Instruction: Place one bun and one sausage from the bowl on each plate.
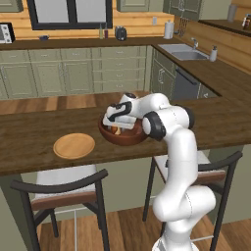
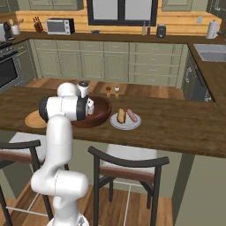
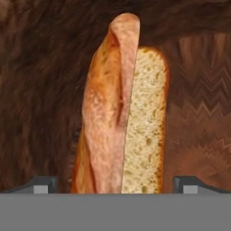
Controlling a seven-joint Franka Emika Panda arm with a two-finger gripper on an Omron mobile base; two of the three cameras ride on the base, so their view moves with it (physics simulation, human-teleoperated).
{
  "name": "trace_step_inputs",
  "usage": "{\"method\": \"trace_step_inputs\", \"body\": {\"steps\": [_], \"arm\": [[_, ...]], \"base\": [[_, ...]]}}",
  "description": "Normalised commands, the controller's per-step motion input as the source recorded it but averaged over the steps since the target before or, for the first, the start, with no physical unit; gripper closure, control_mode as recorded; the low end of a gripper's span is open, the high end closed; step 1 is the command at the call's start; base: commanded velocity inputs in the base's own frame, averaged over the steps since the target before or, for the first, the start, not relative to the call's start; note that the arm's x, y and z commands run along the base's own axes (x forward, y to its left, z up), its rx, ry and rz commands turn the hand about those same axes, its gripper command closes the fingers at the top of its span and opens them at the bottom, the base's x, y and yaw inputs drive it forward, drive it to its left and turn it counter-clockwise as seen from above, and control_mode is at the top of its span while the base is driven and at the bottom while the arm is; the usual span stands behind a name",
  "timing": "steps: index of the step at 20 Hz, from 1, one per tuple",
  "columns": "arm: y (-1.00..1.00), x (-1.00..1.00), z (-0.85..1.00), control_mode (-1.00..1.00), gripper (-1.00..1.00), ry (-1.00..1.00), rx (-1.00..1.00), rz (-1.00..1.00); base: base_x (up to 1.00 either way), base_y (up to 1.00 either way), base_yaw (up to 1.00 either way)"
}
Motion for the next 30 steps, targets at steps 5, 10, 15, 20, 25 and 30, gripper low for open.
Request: {"method": "trace_step_inputs", "body": {"steps": [5,10,15,20,25,30], "arm": [[0.01,0.0,0.0,-1.0,-1.0,0.0,-0.01,0.0],[0.0,0.0,0.0,-1.0,1.0,0.0,0.0,0.0],[0.0,0.0,0.0,-1.0,1.0,0.0,0.0,0.0],[0.0,0.0,0.0,-1.0,1.0,0.0,0.0,0.0],[0.03,-0.07,0.55,-1.0,1.0,0.0,-0.04,0.0],[0.05,-0.73,0.59,-1.0,1.0,-0.01,-0.05,-0.02]], "base": [[0.0,0.0,0.0],[0.0,0.0,0.0],[0.0,0.0,0.0],[0.0,0.0,0.0],[0.0,0.0,0.0],[0.0,0.0,0.0]]}}
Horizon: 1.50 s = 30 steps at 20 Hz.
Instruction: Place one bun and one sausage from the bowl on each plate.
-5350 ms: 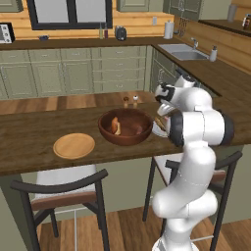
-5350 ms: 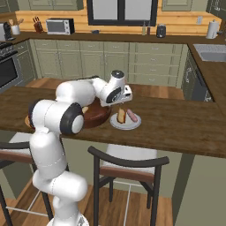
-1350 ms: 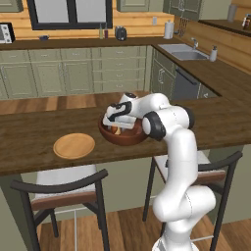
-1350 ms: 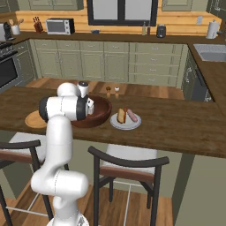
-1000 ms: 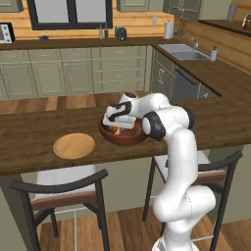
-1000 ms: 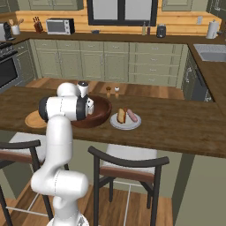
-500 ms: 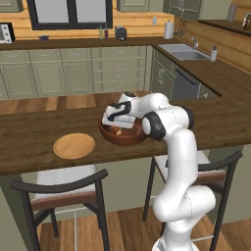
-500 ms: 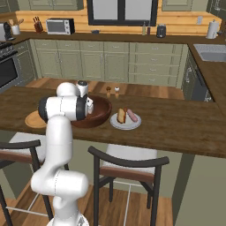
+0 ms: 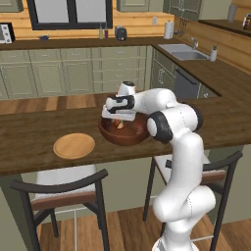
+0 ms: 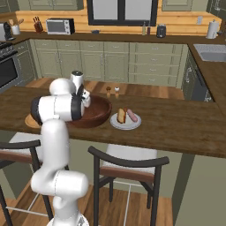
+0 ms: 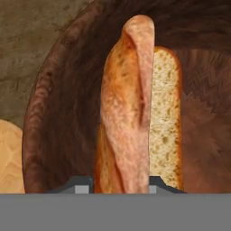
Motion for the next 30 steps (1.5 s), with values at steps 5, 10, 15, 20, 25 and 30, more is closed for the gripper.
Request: {"method": "trace_step_inputs", "body": {"steps": [5,10,15,20,25,30], "arm": [[0.39,-1.0,0.51,-1.0,1.0,-0.02,-0.01,-0.11],[0.67,-1.0,0.75,-1.0,1.0,0.0,0.0,-0.01],[0.94,-0.91,0.52,-1.0,1.0,0.0,-0.02,0.01],[0.98,-0.16,0.12,-1.0,1.0,0.01,-0.12,0.01],[0.96,0.51,0.0,-1.0,1.0,0.05,-0.11,0.0],[0.2,0.09,-0.4,-1.0,1.0,0.01,-0.11,0.01]], "base": [[0.0,0.0,0.0],[0.0,0.0,0.0],[0.0,0.0,0.0],[0.0,0.0,0.0],[0.0,0.0,0.0],[0.0,0.0,0.0]]}}
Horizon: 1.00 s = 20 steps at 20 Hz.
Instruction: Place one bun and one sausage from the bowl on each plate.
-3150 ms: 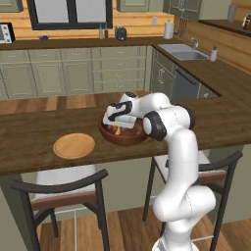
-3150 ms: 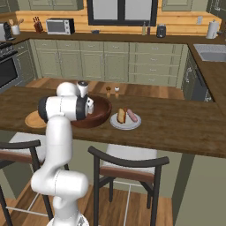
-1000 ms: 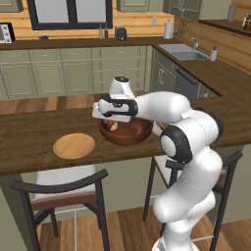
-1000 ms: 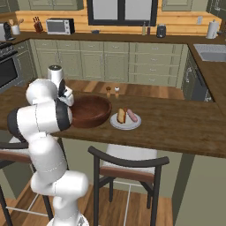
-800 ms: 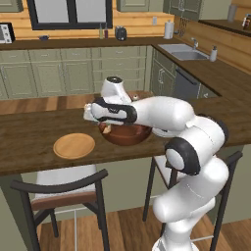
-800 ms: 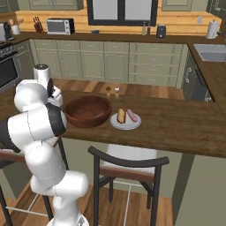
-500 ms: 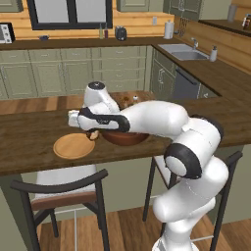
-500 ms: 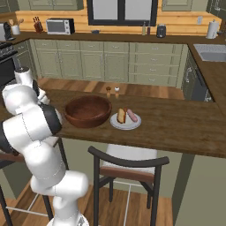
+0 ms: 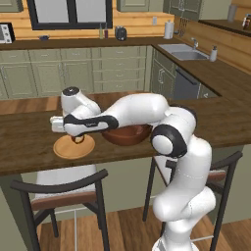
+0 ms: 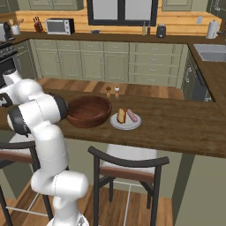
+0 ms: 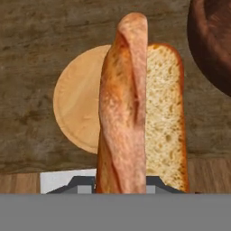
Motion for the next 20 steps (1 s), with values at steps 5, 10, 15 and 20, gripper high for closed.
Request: {"method": "trace_step_inputs", "body": {"steps": [5,10,15,20], "arm": [[0.21,0.59,-0.27,-1.0,1.0,0.0,-0.07,0.01],[0.4,0.19,-0.55,-1.0,1.0,0.01,-0.04,0.0],[0.25,0.0,-0.52,-1.0,1.0,0.0,-0.02,0.0],[0.0,0.16,-0.03,-1.0,1.0,0.01,0.0,0.0]], "base": [[0.0,0.0,0.0],[0.0,0.0,0.0],[0.0,0.0,0.0],[0.0,0.0,0.0]]}}
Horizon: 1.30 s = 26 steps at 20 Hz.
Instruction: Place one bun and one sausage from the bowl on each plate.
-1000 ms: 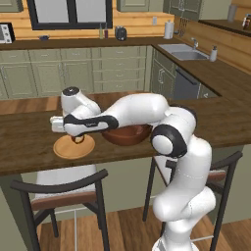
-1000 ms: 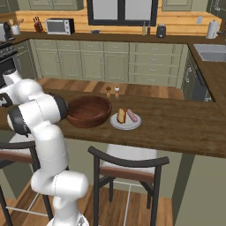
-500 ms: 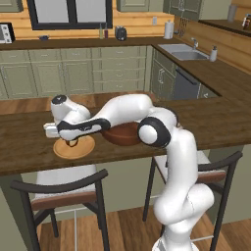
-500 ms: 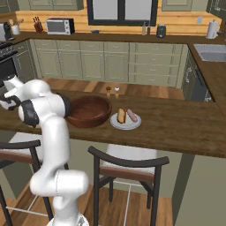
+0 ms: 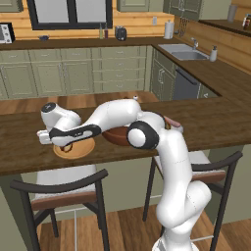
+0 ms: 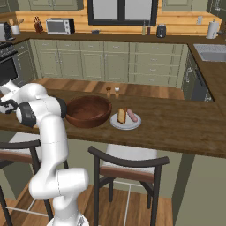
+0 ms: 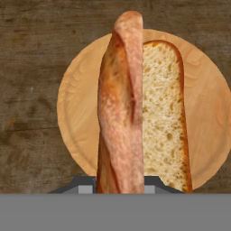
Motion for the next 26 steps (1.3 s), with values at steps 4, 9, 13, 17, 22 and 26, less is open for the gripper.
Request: {"method": "trace_step_inputs", "body": {"steps": [4,9,13,17,22,26], "arm": [[-0.06,0.25,-0.04,-1.0,1.0,0.05,0.04,0.0],[-0.12,0.08,-0.3,-1.0,1.0,0.02,0.01,0.0],[-0.16,0.01,-0.36,-1.0,1.0,0.0,0.0,0.0],[-0.05,0.09,-0.11,-1.0,1.0,0.0,0.0,0.0],[0.0,0.0,0.0,-1.0,1.0,0.0,0.0,0.0],[0.0,0.0,0.0,-1.0,-1.0,0.0,0.0,0.0]], "base": [[0.0,0.0,0.0],[0.0,0.0,0.0],[0.0,0.0,0.0],[0.0,0.0,0.0],[0.0,0.0,0.0],[0.0,0.0,0.0]]}}
